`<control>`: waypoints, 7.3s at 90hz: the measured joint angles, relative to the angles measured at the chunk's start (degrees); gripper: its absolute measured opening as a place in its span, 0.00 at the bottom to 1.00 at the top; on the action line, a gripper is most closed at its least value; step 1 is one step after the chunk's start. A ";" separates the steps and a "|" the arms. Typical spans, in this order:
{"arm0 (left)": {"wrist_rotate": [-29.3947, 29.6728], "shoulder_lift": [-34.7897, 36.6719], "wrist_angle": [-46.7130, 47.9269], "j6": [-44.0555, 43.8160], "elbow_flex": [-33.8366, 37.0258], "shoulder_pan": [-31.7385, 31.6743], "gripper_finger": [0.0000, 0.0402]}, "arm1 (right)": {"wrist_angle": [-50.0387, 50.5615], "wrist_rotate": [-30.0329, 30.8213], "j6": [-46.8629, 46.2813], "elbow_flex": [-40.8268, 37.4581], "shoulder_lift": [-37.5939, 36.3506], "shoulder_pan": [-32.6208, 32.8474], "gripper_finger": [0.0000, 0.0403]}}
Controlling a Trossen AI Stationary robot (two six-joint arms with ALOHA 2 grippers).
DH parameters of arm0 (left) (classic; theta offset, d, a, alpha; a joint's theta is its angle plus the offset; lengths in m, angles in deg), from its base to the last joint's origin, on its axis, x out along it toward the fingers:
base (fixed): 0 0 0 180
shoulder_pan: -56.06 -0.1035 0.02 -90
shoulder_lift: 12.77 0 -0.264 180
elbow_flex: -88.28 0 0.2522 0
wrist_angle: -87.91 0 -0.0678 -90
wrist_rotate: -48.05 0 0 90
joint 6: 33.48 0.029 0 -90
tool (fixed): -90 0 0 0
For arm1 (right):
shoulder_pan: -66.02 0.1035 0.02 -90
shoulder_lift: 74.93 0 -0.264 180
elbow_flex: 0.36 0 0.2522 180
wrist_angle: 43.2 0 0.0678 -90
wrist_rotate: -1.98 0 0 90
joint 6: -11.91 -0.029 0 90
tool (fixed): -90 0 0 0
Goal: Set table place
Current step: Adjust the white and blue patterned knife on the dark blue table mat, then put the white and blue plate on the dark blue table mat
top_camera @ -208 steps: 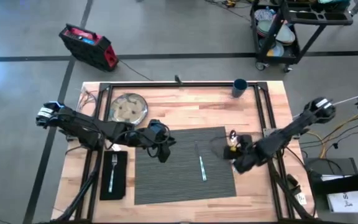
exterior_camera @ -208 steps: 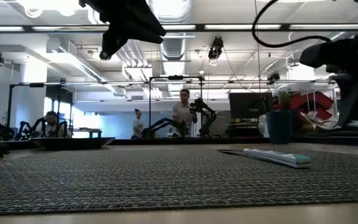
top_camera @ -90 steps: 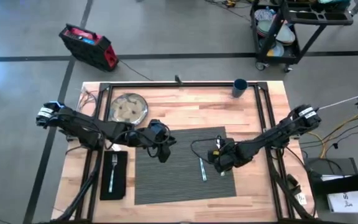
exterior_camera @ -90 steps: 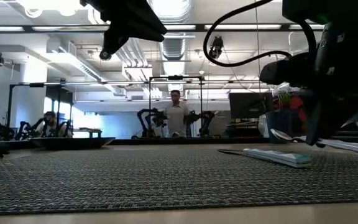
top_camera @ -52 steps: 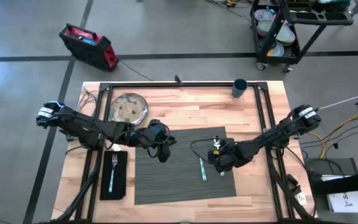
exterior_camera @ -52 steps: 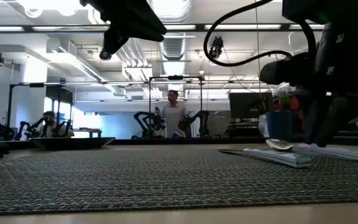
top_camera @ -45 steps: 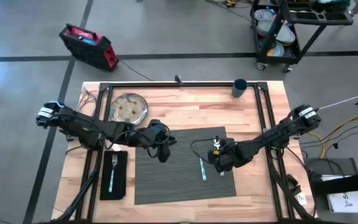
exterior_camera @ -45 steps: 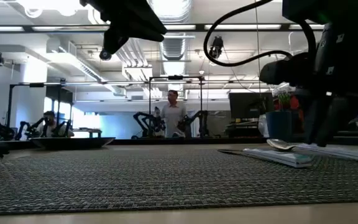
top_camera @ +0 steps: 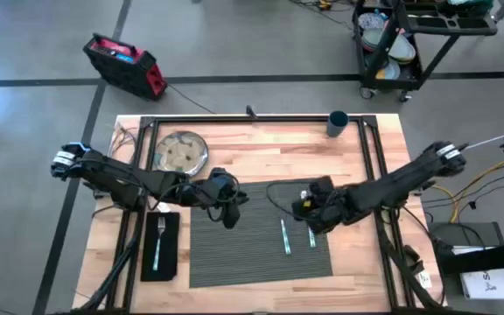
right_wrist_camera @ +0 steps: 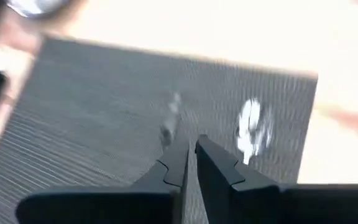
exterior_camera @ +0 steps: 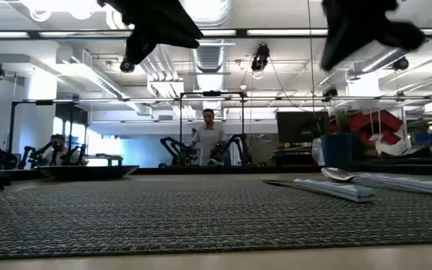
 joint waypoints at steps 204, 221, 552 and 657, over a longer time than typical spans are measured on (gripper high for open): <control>-10.56 13.26 35.46 4.94 0.13 1.39 0.15 | -9.89 -27.83 3.69 11.63 35.96 -6.72 0.46; -10.58 13.29 35.49 4.90 0.13 1.91 0.15 | -10.28 -27.86 -0.05 9.72 35.96 -6.57 0.28; -10.48 -7.40 26.58 1.66 -0.22 -18.29 0.15 | 30.70 8.50 -0.94 11.51 -10.72 -0.47 0.01; 7.57 -21.47 44.37 5.50 -1.21 -26.40 0.55 | 30.97 8.25 7.57 9.10 -13.72 -0.49 0.01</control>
